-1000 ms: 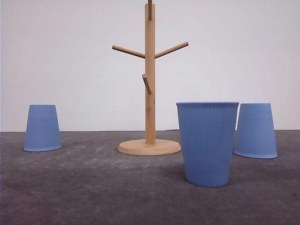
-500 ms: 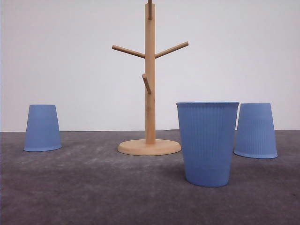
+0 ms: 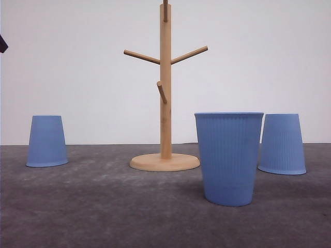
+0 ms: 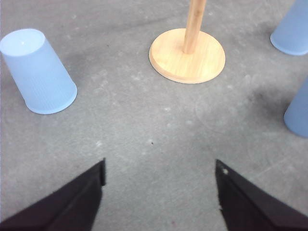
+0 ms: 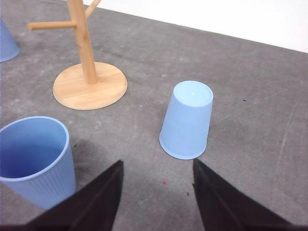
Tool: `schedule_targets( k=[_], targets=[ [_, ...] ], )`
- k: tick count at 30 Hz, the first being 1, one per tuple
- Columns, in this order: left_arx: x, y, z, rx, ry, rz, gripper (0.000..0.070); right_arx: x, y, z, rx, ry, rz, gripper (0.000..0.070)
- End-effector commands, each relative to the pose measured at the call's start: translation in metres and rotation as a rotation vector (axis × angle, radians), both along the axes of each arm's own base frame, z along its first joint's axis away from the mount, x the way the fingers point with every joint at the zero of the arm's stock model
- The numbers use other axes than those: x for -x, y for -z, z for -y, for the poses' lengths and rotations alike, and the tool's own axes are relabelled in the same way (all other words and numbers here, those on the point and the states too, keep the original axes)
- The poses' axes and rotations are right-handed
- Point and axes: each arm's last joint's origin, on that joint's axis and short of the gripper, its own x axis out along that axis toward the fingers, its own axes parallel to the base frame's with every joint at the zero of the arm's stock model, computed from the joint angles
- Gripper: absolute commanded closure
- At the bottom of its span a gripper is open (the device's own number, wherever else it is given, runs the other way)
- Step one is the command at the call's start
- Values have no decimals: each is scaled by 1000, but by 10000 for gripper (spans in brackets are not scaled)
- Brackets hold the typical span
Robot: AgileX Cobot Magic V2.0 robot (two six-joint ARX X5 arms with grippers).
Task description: Place three cups
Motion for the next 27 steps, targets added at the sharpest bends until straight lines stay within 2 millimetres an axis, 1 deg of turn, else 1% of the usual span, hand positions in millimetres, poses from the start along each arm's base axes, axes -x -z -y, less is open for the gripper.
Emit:
schedule_targets(
  k=[1,6,10,13,15,20,22,23,24,27],
  targets=[
    [-1,-8,0,35,-26,18,232,0,-4,0,8,-5,19,385],
    [-7,-10,-2,53,-168,41,230,0,-4,0,8,-5,19,385],
    [-25,-13,-1,1,-203,126,227,0,-4,0,7,-5,22,385],
    [-45,-16,3,-3,-195,207,227,0,-4,0,7,-5,25,385],
    [-61,-15,5,8,-202,239,226,0,-4,0,7,-5,27,385],
    [-104,0,5,49,-264,232,219,-1,-6,0,4,-5,39,385],
    [-120,6,3,67,-292,203,190,-1,-6,0,2,-5,48,385],
    [-126,8,3,71,-303,191,168,-1,-7,-1,1,-5,53,385],
    [-136,12,2,73,-316,177,129,-1,-8,-1,0,-4,60,385],
    [-159,18,-1,71,-324,150,105,-2,-9,-1,-2,-4,78,385]
  ],
)
